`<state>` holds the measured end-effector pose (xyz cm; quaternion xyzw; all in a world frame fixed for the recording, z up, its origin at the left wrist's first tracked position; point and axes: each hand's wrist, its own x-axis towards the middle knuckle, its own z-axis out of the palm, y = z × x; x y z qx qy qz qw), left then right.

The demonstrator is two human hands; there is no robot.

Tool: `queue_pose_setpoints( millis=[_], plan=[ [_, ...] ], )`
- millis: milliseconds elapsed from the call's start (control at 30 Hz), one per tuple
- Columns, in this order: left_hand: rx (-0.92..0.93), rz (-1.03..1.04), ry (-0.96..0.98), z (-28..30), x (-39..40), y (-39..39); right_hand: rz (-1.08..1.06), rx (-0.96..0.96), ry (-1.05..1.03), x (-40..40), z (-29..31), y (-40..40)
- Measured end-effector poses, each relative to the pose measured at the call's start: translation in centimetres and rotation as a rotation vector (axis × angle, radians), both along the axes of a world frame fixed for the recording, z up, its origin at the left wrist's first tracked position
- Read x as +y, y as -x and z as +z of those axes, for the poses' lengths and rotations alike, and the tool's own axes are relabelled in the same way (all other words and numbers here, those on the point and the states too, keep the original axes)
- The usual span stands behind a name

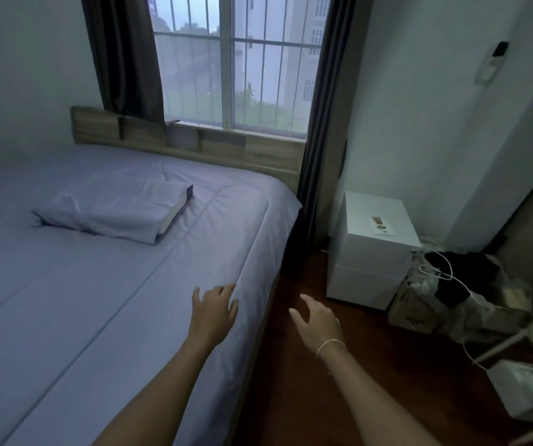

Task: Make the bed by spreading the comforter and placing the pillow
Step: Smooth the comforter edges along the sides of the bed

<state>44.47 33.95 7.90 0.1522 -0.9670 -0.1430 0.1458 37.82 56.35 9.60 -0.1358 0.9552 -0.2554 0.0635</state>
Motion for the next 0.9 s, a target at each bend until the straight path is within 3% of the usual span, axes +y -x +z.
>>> queue_pose_setpoints(
  millis=[200,567,900],
  plan=[
    [0.024,-0.002,0.011,0.0,-1.4,12.7,0.020,-0.003,0.074,-1.9,-0.7,13.4],
    [-0.080,0.205,-0.057,-0.1,-4.5,36.5,0.146,-0.070,0.097,-5.1,-1.7,41.7],
    [-0.192,0.284,-0.107,-5.2,-11.0,52.8,0.250,-0.142,0.049,-13.1,-6.5,60.9]
  ],
)
